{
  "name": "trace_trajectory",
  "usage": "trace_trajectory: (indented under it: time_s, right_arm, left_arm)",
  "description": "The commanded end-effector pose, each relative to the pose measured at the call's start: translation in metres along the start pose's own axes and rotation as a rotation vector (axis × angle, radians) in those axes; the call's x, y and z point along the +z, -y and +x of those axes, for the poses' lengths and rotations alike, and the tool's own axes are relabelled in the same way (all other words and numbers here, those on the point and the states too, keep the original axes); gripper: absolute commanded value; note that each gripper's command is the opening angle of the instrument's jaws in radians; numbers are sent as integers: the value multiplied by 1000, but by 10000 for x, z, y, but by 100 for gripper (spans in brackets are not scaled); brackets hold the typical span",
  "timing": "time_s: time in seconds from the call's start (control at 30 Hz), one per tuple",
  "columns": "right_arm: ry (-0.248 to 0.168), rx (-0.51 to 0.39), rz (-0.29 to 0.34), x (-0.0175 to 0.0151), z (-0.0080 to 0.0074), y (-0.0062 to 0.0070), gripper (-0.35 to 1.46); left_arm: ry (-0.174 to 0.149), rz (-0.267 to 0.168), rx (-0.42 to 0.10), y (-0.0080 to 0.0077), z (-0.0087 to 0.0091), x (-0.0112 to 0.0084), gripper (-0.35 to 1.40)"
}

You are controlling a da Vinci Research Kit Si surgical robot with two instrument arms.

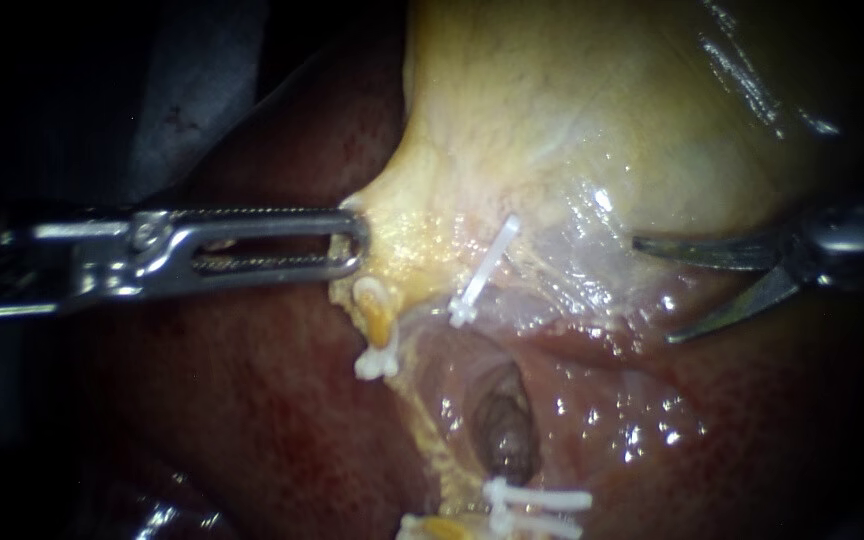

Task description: Go back from the cut right tube

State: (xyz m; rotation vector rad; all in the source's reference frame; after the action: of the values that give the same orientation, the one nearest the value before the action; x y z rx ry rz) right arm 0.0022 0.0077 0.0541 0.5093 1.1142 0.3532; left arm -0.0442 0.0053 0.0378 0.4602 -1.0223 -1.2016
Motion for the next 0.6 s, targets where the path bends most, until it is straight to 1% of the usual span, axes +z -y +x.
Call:
trace_trajectory:
  time_s: [0.03,0.1,0.43,0.6]
  right_arm:
    - [1,0,1,0,0,0,79]
    - [1,0,0,0,-1,0,78]
    - [1,-2,0,1,-2,1,76]
    - [1,-2,0,1,-3,1,74]
  left_arm:
    - [1,-1,0,0,1,2,-35]
    - [4,-6,1,1,3,5,-35]
    - [-4,12,13,5,25,42,-35]
    - [-9,21,18,9,35,55,-35]
